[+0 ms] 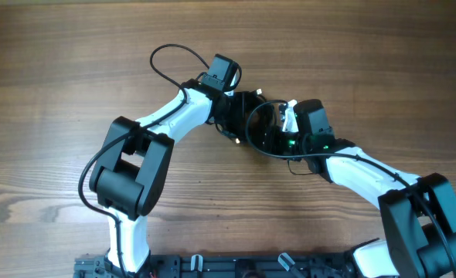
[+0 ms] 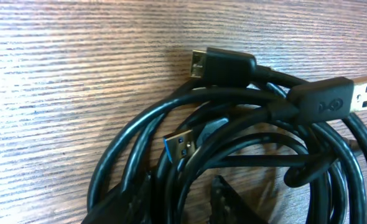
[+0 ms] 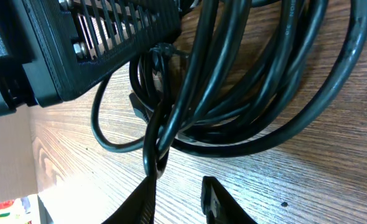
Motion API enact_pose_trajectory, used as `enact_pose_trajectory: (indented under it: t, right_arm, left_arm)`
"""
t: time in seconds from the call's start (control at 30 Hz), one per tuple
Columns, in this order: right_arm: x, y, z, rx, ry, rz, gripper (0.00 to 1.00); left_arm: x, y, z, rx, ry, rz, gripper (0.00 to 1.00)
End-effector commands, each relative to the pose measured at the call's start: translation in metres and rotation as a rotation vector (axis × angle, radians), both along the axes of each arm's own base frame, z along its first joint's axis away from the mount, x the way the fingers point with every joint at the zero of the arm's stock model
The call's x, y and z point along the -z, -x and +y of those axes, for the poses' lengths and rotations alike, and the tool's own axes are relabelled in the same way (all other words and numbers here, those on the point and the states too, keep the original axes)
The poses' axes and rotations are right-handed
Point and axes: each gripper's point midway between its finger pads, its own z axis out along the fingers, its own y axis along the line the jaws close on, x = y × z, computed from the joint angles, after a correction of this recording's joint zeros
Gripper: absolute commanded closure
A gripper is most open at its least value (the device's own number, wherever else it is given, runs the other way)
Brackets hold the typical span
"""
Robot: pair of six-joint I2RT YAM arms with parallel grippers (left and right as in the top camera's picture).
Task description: Untangle cables
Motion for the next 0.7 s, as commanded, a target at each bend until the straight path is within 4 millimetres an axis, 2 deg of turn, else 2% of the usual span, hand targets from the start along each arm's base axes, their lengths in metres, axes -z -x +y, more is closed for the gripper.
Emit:
enact_pose_trajectory:
  t: [0.0,0.1,0.23,0.3,0.5,0.67]
  right_arm:
    - [0.009,0.003,-0.002,0.009,0.020,0.018,0.73]
    - [0.009,0.003,-0.002,0.011,0.018,0.019,0.72]
    - [0.009,0.003,-0.002,0.042,0.004,0.050,0.72]
    - [0.009,0.003,-0.002,0.080,-0.018,0.090,0.72]
    - [0.008,0.000,-0.003,0.123,-0.029,0.111,0.72]
    - [0.001,-0.023,-0.010,0.186,-0.002,0.003,0.72]
  left_arm:
    - [0.028,0.006,0.004,0.007,-0.033,0.041,0.70]
    - [0.028,0.004,0.004,0.004,-0.037,0.035,0.73]
    - [0.027,0.004,0.004,0.003,-0.036,0.034,0.83]
    - [0.027,0.002,0.003,0.002,-0.034,0.023,0.95]
    - [0.026,0.000,0.003,0.002,-0.030,0.016,0.96]
    - [0.026,-0.001,0.002,0.002,-0.029,0.013,0.96]
